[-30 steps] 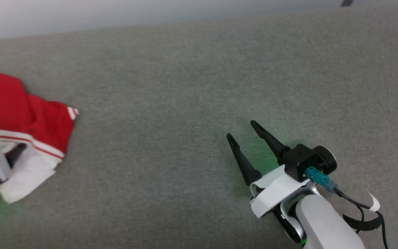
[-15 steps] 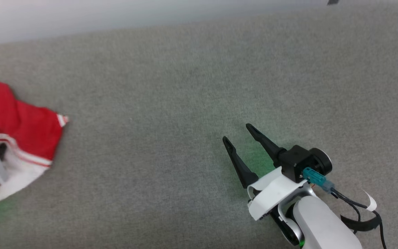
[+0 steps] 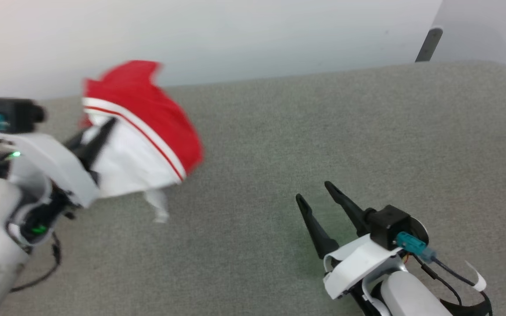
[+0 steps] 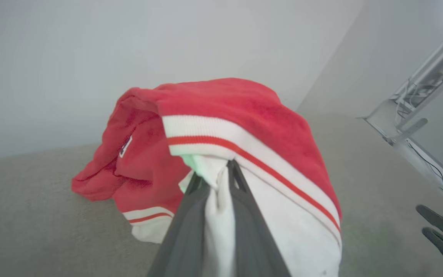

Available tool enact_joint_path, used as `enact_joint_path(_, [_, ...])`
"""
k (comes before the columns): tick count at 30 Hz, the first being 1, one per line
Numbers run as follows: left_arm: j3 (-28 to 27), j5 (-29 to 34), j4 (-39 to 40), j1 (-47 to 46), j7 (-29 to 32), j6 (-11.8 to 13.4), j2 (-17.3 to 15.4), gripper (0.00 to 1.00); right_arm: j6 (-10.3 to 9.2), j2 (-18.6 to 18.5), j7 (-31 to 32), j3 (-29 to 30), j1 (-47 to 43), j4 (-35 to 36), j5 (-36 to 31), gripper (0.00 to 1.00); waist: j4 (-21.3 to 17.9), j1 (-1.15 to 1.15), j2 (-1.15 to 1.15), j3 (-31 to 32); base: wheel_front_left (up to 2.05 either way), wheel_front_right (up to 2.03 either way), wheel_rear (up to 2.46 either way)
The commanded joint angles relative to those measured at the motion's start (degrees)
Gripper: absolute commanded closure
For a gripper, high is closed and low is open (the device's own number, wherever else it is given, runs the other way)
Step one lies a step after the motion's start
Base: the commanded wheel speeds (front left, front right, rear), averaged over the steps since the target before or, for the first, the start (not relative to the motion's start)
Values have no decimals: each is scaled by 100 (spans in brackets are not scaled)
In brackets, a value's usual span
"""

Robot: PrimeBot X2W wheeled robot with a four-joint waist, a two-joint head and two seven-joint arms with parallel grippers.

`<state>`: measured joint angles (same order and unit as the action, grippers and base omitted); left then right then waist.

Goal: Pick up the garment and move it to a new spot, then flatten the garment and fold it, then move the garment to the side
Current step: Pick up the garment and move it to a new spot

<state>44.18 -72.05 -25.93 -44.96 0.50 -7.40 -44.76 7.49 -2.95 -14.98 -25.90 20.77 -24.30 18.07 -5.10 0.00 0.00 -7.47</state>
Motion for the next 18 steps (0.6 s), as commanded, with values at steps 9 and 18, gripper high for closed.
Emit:
enact_joint_path(9, [1060,96,1484,-379,479,-13,347,100,0,4,-29,636,-415,308,247,0,-445,0,0,102,0,0,0])
enact_joint_path(18, [1838,800,354,-1038,736,-12,1341,100,0,8,-29,1197,-532,653,434,0,-1174,0,0,-273,0,0,0])
